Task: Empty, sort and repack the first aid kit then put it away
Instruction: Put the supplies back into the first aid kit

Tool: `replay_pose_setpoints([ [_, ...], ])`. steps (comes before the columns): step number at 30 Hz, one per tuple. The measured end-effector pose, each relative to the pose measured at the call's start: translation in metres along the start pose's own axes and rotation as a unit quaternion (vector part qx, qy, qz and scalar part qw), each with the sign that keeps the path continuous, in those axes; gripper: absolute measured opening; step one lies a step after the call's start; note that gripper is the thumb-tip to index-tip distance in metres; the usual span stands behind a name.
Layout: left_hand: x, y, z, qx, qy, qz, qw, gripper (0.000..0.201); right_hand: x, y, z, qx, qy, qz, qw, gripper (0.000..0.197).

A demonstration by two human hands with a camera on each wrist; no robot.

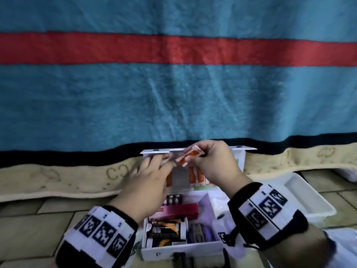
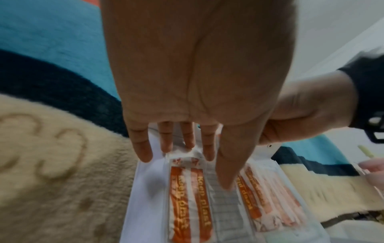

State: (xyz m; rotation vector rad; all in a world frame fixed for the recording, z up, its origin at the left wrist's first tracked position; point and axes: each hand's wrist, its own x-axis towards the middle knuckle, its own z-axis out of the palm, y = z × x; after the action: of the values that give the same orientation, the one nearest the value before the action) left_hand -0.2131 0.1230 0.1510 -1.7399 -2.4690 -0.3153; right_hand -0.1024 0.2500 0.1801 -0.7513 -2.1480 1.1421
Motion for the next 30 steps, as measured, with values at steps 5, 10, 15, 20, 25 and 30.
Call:
replay_pose_setpoints([
  [5,-0.003,-0.005,0.003,-0.049,0.003,0.000,0.999,0.060,0.008,0.003,0.010,-0.148,0.003,-0.089,0.985,0.024],
  [10,-0.003,-0.011,-0.002,-0.096,-0.006,-0.005,0.995,0.059,0.011,0.001,0.007,-0.331,-0.052,-0.175,0.926,0.047],
  [15,-0.004,-0.009,-0.006,-0.112,-0.015,-0.005,0.994,0.057,0.004,0.002,0.007,-0.417,-0.112,-0.178,0.884,0.041],
  [20,-0.004,-0.008,-0.007,-0.113,-0.015,-0.012,0.993,0.058,-0.001,0.000,0.007,-0.358,-0.150,-0.163,0.907,0.026],
  [25,-0.005,-0.009,-0.006,-0.115,-0.015,-0.001,0.993,0.062,0.002,-0.004,0.019,-0.433,-0.099,-0.217,0.869,0.019],
  [30,-0.006,-0.010,-0.004,-0.134,-0.001,0.007,0.991,0.065,-0.005,-0.009,0.021,-0.477,-0.141,-0.209,0.842,0.029],
])
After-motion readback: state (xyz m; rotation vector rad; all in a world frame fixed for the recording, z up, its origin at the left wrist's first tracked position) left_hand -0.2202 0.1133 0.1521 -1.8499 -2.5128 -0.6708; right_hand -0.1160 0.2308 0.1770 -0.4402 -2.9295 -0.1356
